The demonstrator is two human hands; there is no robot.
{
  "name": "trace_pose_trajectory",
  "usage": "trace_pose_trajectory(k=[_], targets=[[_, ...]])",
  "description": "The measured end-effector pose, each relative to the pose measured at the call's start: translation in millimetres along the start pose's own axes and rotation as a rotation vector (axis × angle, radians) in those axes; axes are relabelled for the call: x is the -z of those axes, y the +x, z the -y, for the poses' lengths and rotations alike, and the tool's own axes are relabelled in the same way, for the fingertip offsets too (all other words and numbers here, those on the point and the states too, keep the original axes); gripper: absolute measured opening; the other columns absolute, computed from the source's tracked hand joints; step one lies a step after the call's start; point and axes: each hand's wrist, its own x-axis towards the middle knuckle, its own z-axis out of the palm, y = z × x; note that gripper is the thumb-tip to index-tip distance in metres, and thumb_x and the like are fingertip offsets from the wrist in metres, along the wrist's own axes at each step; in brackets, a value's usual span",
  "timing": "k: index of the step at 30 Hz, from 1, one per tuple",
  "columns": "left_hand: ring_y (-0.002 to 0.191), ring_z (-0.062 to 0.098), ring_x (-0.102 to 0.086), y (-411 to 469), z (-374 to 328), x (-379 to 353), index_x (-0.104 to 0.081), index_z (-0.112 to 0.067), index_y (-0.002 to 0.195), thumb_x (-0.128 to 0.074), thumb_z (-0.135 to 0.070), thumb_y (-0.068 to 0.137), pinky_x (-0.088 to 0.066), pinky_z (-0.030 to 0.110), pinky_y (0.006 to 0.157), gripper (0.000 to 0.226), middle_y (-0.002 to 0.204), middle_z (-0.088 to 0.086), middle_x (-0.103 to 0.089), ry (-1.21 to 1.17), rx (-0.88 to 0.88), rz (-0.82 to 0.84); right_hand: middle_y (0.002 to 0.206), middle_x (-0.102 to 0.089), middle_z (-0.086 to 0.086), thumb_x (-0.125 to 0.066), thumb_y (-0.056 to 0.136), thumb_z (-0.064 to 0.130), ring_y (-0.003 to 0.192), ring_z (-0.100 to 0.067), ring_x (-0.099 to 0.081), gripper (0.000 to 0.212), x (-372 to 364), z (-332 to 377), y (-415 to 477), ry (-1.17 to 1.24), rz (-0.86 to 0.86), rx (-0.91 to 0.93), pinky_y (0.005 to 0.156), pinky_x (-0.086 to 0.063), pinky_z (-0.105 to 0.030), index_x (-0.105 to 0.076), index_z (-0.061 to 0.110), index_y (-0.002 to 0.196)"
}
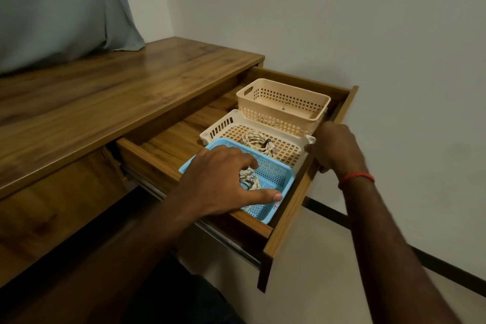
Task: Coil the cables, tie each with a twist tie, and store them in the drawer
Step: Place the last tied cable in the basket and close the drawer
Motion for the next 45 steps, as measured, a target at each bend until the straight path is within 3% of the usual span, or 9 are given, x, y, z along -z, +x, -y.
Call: trace_pose_trajectory(k=[16, 21, 25, 28, 33, 35, 38, 41, 45], targets=[[0.117, 0.005, -0.047, 10.1, 44.3, 6.1, -0.056, -0.039, 0.124, -0.056, -0.095, 0.055, -0.044, 0.045, 0.102, 0.090, 0.126, -0.018, -0.058, -0.107, 0.117, 0.039, 0.102, -0.069, -0.011, -0.072, 0.091, 0.025, 0.086, -0.025, -0.070, 0.031, -47.3, 63.9, 36.7, 0.041, -0.022, 0.058, 0.077, -0.062, -0.042, -0.065, 0.006, 0.115], [0.128, 0.007, -0.037, 14.9, 69.8, 12.3, -0.048, -0.043, 0.129, -0.062, -0.088, 0.056, -0.033, 0.045, 0.106, 0.088, 0.135, -0.019, -0.049, -0.042, 0.143, 0.029, 0.103, -0.068, -0.010, -0.064, 0.096, 0.032, 0.090, -0.024, -0.067, 0.028, -71.7, 90.4, 50.7, 0.079, -0.018, 0.076, 0.082, -0.060, -0.043, -0.067, 0.008, 0.110], [0.133, 0.008, -0.034, 18.7, 96.9, 24.6, -0.046, -0.042, 0.132, -0.065, -0.088, 0.054, -0.030, 0.045, 0.106, 0.092, 0.140, -0.018, -0.045, -0.016, 0.201, 0.018, 0.093, -0.065, -0.005, -0.059, 0.098, 0.043, 0.079, -0.017, -0.061, 0.035, -89.3, 106.2, 63.5, 0.130, 0.007, 0.115, 0.068, -0.051, -0.031, -0.065, 0.009, 0.100], [0.134, 0.009, -0.033, 20.0, 114.7, 31.1, -0.046, -0.041, 0.133, -0.068, -0.086, 0.054, -0.030, 0.044, 0.107, 0.093, 0.142, -0.016, -0.044, 0.010, 0.240, -0.001, 0.095, -0.062, -0.001, -0.055, 0.100, 0.044, 0.081, -0.016, -0.055, 0.039, -103.5, 120.1, 66.8, 0.159, -0.021, 0.162, 0.068, -0.042, -0.029, -0.064, 0.007, 0.106], [0.135, 0.013, -0.031, 21.5, 137.0, 41.0, -0.043, -0.040, 0.136, -0.070, -0.085, 0.054, -0.027, 0.043, 0.107, 0.097, 0.145, -0.013, -0.041, 0.103, 0.314, -0.053, 0.103, -0.065, -0.002, -0.048, 0.103, 0.045, 0.088, -0.016, -0.059, 0.042, -125.0, 138.1, 70.4, 0.457, -0.051, 0.149, 0.073, -0.042, -0.028, -0.064, 0.007, 0.109], [0.136, 0.014, -0.029, 20.8, 146.4, 44.3, -0.041, -0.041, 0.138, -0.069, -0.085, 0.054, -0.026, 0.043, 0.107, 0.099, 0.147, -0.013, -0.038, 0.148, 0.332, -0.072, 0.099, -0.069, -0.003, -0.045, 0.102, 0.049, 0.090, -0.019, -0.067, 0.042, -134.4, 144.3, 76.0, 0.621, 0.011, 0.093, 0.078, -0.055, -0.037, -0.066, 0.013, 0.106], [0.139, 0.014, -0.027, 21.5, 160.6, 49.4, -0.040, -0.040, 0.140, -0.068, -0.085, 0.053, -0.026, 0.044, 0.106, 0.101, 0.149, -0.012, -0.038, 0.206, 0.340, -0.102, 0.104, -0.071, -0.001, -0.048, 0.102, 0.042, 0.095, -0.020, -0.070, 0.031, -145.6, 156.0, 86.5, 0.795, 0.101, 0.031, 0.085, -0.060, -0.048, -0.065, 0.018, 0.113], [0.142, 0.017, -0.024, 24.8, 173.6, 51.0, -0.038, -0.037, 0.141, -0.070, -0.080, 0.057, -0.023, 0.045, 0.107, 0.100, 0.151, -0.011, -0.036, 0.239, 0.368, -0.119, 0.107, -0.072, -0.001, -0.051, 0.100, 0.024, 0.097, -0.021, -0.071, 0.021, -150.2, 169.3, 96.1, 0.874, 0.162, 0.019, 0.085, -0.061, -0.047, -0.067, 0.022, 0.114], [0.141, 0.020, -0.027, 26.3, 190.8, 47.6, -0.035, -0.034, 0.144, -0.065, -0.076, 0.068, -0.026, 0.047, 0.106, 0.091, 0.153, -0.009, -0.036, 0.281, 0.432, -0.119, 0.118, -0.068, 0.002, -0.052, 0.099, 0.023, 0.107, -0.021, -0.067, 0.032, -168.4, 184.6, 106.1, 0.868, 0.193, 0.032, 0.090, -0.059, -0.049, -0.060, 0.025, 0.130]])
